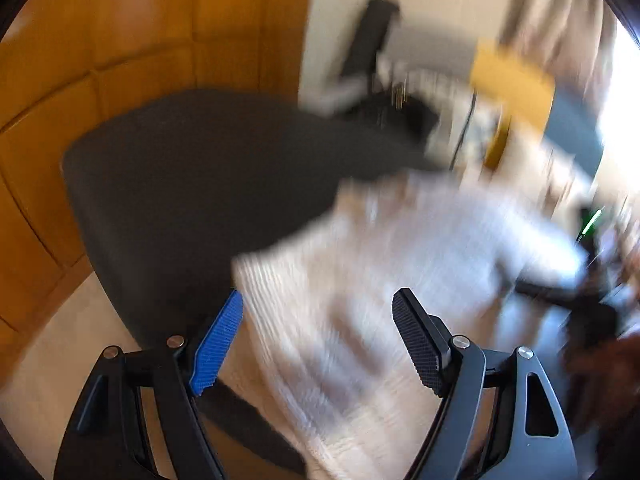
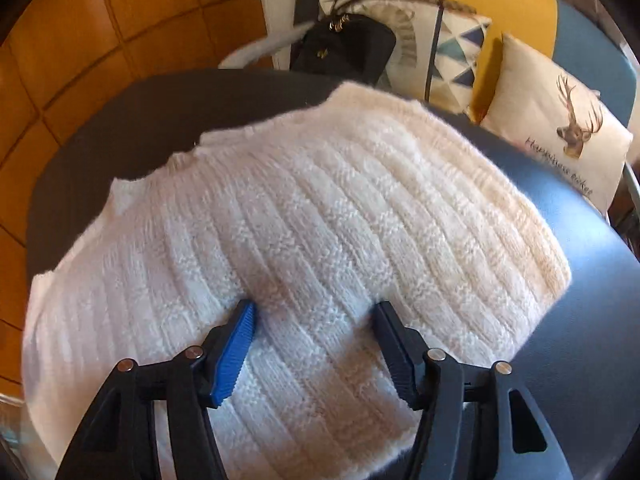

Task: Fold clothes

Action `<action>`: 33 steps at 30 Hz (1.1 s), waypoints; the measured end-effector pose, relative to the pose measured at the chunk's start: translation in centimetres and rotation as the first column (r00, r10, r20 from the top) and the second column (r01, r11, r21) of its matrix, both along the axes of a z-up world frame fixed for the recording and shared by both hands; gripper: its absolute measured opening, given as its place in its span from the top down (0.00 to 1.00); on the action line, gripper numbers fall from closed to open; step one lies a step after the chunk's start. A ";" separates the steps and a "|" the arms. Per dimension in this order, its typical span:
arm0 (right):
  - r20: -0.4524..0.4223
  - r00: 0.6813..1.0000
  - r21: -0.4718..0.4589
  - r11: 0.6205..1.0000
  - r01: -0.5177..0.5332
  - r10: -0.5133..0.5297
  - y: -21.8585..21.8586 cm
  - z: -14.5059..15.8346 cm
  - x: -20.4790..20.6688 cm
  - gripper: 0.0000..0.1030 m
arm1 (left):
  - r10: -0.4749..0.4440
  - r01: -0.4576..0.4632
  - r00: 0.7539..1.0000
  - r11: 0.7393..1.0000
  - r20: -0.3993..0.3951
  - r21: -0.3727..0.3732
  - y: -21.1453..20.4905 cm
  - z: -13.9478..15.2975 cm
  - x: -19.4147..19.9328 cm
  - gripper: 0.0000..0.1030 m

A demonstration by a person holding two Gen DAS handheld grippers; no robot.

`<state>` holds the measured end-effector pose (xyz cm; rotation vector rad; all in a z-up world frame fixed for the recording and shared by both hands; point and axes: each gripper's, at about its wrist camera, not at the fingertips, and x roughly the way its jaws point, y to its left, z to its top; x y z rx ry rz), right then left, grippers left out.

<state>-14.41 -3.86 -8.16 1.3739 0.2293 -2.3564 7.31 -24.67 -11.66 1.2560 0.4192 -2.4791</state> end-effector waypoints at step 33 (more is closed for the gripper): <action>-0.010 0.989 -0.030 0.988 -0.149 0.149 -1.7 6.3 -4.6 0.38 | 0.019 0.011 0.991 0.976 -0.135 0.218 -2.2 -0.4 0.4 0.26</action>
